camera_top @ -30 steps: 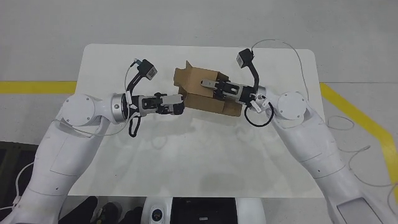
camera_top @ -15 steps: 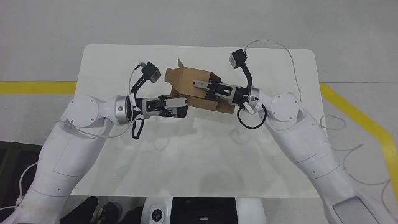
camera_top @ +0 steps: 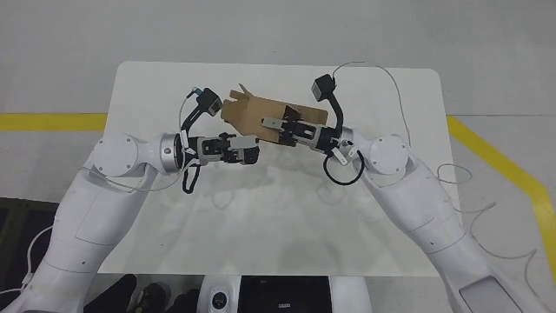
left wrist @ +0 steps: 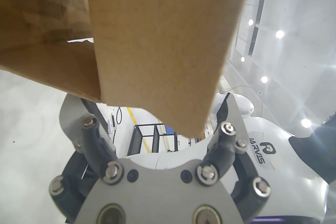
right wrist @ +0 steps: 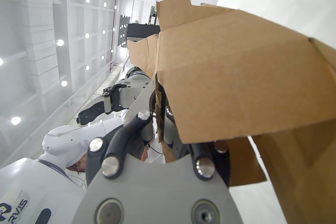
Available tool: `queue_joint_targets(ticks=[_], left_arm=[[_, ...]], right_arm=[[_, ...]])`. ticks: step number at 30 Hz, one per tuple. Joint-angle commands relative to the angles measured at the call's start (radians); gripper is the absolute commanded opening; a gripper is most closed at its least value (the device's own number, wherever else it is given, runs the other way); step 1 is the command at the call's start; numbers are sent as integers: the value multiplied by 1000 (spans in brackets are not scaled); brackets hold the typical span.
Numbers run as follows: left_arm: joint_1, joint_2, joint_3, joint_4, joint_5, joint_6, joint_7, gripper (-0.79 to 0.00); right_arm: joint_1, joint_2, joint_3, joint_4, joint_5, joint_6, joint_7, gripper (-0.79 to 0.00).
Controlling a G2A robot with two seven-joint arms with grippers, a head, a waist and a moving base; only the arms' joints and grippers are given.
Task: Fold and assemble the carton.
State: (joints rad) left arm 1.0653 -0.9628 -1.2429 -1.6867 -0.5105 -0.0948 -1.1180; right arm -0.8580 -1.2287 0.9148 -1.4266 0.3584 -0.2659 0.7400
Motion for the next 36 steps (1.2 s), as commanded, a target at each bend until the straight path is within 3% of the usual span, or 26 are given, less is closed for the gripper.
queue_joint_targets(ticks=[1, 21, 36], left_arm=[[-1, -1, 1, 2, -2, -2, 1, 0], [-10, -1, -14, 10, -9, -9, -11, 0], [-19, 20, -115, 102, 109, -36, -10, 0]], right_arm=[[-2, -2, -2, -1, 1, 1, 0, -785], [-7, -11, 34, 30, -5, -5, 17, -785], [-89, 32, 172, 5, 81, 28, 282, -785]])
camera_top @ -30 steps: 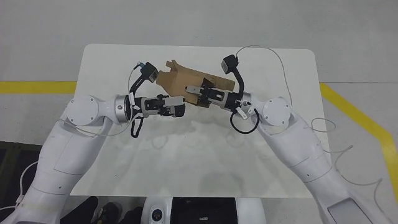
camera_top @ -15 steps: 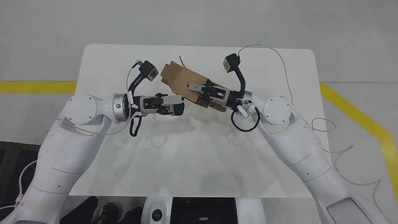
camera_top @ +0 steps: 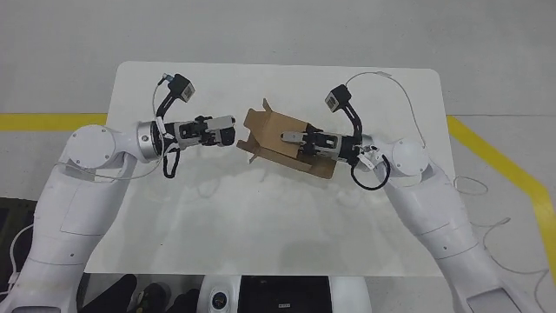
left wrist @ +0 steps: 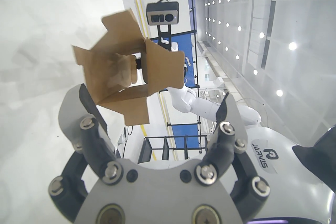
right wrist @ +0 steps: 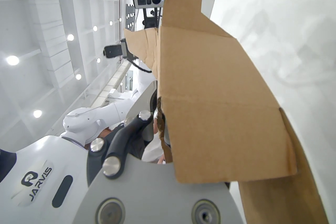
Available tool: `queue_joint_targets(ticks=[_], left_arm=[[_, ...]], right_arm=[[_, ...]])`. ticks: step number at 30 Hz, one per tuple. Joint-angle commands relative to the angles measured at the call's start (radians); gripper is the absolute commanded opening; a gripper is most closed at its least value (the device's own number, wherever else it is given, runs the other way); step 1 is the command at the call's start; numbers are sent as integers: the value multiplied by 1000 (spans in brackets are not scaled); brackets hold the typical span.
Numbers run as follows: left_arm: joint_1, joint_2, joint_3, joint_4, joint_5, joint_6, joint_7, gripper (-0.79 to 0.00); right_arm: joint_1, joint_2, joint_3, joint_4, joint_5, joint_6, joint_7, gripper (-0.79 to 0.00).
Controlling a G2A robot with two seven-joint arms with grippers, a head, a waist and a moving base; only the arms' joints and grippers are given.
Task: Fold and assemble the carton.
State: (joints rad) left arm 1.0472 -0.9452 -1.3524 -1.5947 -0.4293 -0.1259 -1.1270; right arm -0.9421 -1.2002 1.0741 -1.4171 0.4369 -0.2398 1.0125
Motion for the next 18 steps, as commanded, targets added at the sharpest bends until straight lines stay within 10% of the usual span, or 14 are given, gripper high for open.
queue_joint_targets(ticks=[1, 9, 18], left_arm=[[-1, 4, -8, 17, 47, -7, -2, 0], [13, 19, 15, 16, 357, -141, -3, 0], [20, 14, 64, 24, 465, -94, 93, 0]], right_arm=[[-10, 6, 21, -10, 5, 2, 23, -785], [-29, 22, 81, -33, 25, -24, 90, -785], [-11, 25, 81, -44, 63, -55, 170, -785]])
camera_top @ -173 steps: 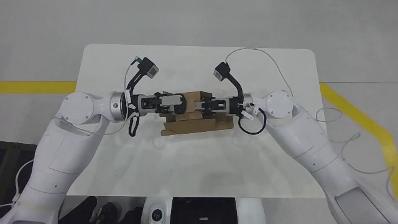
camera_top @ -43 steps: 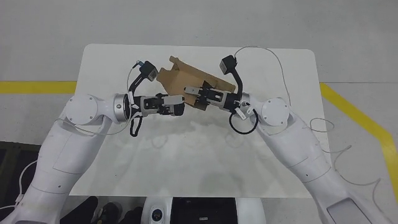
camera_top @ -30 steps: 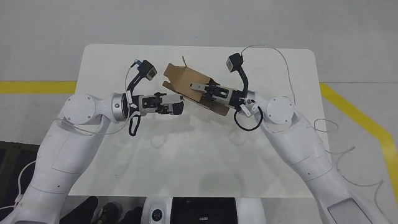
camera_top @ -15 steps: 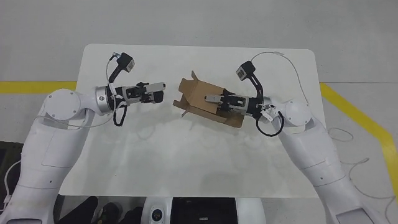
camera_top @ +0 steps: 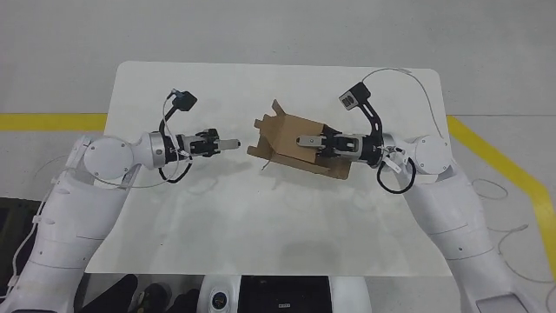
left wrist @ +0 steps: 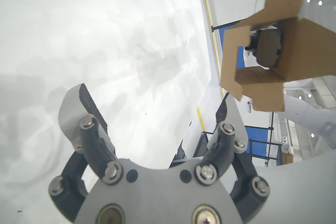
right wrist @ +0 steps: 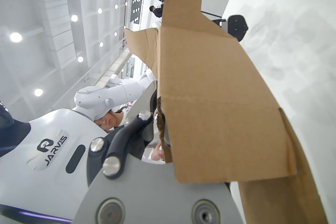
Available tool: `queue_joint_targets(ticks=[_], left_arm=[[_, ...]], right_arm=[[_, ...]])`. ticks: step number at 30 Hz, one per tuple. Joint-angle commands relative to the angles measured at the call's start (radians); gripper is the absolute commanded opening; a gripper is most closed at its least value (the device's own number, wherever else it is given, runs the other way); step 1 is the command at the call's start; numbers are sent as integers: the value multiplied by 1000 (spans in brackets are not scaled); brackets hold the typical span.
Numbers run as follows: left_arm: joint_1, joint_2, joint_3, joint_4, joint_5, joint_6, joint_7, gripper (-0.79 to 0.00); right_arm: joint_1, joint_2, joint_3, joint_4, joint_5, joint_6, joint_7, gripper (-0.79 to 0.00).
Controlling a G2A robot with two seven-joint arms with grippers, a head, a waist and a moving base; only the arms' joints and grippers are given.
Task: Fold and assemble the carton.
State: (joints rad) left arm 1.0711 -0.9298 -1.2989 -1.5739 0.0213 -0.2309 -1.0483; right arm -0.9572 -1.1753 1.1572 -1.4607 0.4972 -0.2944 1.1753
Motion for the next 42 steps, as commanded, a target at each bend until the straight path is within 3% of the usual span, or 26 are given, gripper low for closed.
queue_joint_targets(ticks=[1, 16, 42], left_arm=[[-8, -3, 19, 6, 26, 19, 24, 0], [-65, -23, 100, -5, -43, 48, 31, 0], [-73, -23, 85, -32, -110, 76, 19, 0]], right_arm=[[7, 0, -3, -1, 7, -1, 11, -785], [29, -9, -44, 13, -2, -27, -32, -785], [57, -34, -120, 39, 38, -69, -63, -785]])
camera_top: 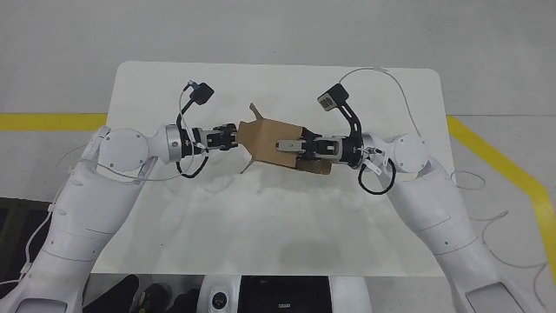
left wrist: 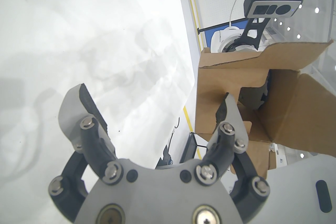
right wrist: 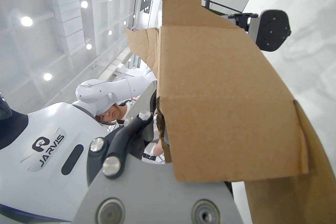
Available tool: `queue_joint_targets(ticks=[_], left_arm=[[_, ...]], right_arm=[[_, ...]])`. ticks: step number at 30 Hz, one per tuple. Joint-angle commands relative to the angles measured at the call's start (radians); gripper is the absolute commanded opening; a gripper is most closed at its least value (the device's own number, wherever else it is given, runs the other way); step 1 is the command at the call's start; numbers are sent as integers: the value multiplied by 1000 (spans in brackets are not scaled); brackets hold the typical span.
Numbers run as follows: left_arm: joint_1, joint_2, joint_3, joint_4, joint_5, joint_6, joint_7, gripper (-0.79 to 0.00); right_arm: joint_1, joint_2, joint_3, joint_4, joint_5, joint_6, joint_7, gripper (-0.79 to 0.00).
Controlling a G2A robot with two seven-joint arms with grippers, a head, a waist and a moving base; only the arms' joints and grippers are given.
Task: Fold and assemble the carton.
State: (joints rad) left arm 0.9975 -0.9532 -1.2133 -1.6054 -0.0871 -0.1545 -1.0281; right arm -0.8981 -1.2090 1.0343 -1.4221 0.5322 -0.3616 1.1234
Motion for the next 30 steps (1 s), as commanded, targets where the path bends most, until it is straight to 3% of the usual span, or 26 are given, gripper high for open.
queue_joint_targets(ticks=[1, 8, 17, 30], left_arm=[[1, 1, -2, 1, 0, 0, -1, 0], [22, 7, -13, 0, 59, -9, 10, 0], [65, 11, -4, -66, 37, -14, -32, 0], [54, 12, -15, -70, 7, 6, -31, 0]], right_arm=[[-5, -1, 6, 0, 12, -6, -22, -785], [-20, 0, 32, 2, 32, -17, -57, -785], [-39, 3, 47, -10, -2, 23, -103, -785], [-56, 7, 56, -21, -51, 53, -124, -785]])
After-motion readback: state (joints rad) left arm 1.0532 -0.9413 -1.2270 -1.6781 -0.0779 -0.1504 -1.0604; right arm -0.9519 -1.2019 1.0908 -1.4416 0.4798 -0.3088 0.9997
